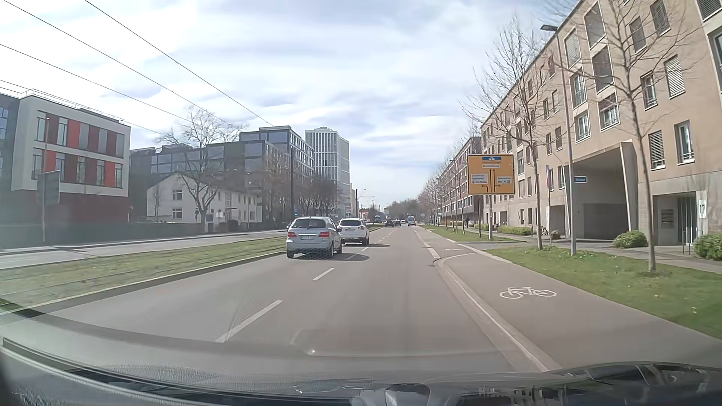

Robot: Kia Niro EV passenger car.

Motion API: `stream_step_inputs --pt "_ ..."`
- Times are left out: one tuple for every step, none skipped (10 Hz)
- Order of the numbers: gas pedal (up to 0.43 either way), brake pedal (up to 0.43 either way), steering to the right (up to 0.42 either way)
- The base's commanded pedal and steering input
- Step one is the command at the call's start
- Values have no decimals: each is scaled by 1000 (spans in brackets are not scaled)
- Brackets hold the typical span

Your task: Follow the waypoints while adhering to traffic rules and regulations

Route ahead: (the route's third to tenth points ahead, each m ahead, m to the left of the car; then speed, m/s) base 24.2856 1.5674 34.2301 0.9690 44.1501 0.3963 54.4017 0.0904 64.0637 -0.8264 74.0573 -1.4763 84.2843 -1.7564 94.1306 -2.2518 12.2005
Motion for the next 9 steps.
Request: stream_step_inputs --pt "87 0 18" --pt "79 0 16" --pt "67 0 16" --pt "67 0 16" --pt "67 0 16" --pt "67 0 15" --pt "67 0 15" --pt "67 0 15" --pt "67 0 12"
